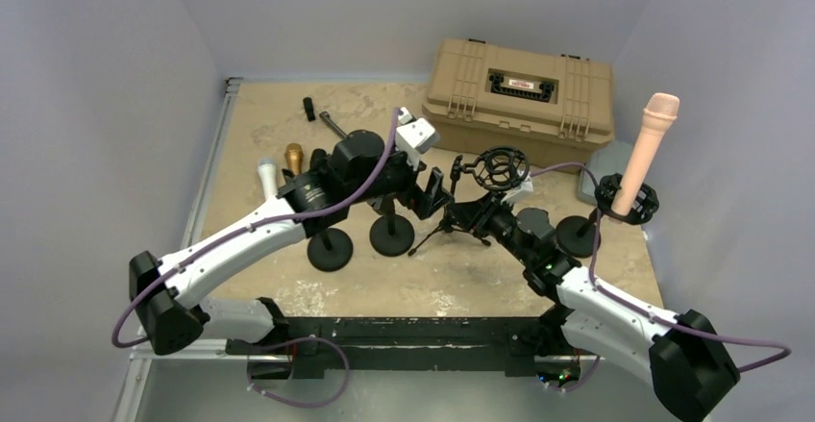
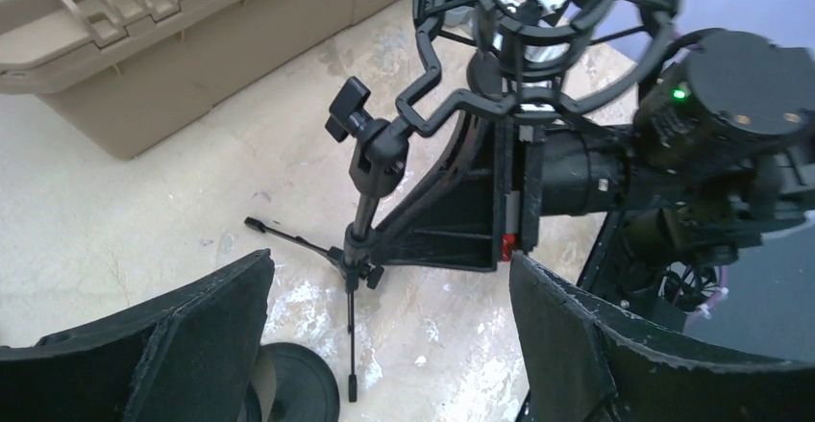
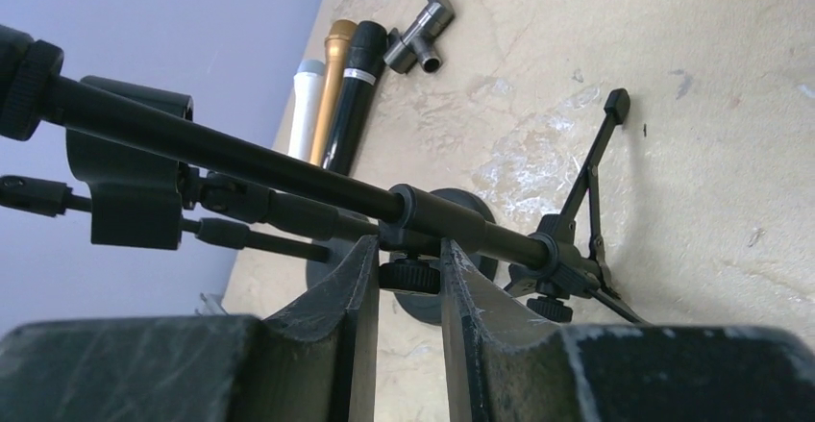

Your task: Remove the microphone from the stand

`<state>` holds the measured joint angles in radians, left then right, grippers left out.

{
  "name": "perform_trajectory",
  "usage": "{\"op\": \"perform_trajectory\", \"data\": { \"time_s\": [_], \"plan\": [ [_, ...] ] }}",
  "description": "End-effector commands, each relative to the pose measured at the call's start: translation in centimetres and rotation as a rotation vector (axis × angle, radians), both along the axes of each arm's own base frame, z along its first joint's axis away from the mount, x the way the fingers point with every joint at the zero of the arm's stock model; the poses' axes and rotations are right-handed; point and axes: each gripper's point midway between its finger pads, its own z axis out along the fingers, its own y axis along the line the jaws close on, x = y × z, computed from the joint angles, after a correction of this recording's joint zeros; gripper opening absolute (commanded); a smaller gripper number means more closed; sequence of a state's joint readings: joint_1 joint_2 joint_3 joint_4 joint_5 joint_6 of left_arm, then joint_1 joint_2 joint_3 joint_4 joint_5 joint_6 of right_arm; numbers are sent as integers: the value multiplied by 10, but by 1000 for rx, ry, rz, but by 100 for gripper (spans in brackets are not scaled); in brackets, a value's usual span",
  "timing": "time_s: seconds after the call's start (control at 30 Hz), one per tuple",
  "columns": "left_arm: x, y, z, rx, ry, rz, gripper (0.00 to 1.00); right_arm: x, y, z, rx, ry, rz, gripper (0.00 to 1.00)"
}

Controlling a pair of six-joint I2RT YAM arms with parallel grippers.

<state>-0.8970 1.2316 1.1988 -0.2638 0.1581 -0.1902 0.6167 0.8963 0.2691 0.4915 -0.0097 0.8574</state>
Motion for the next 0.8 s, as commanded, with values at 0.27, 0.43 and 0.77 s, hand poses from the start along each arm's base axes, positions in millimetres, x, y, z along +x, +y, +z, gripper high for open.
{"op": "perform_trajectory", "data": {
  "time_s": [0.27, 0.43, 0.77],
  "plan": [
    [49, -38, 13, -79, -29, 109, 81, 17, -4, -9, -290, -109, 38, 0],
    [62, -46, 10, -106, -26, 146, 71, 25, -13, -20, -353, -93, -8, 0],
    [77, -43, 6, -132, -44, 231, 33, 25, -10, -19, -351, -85, 7, 6]
  ]
}}
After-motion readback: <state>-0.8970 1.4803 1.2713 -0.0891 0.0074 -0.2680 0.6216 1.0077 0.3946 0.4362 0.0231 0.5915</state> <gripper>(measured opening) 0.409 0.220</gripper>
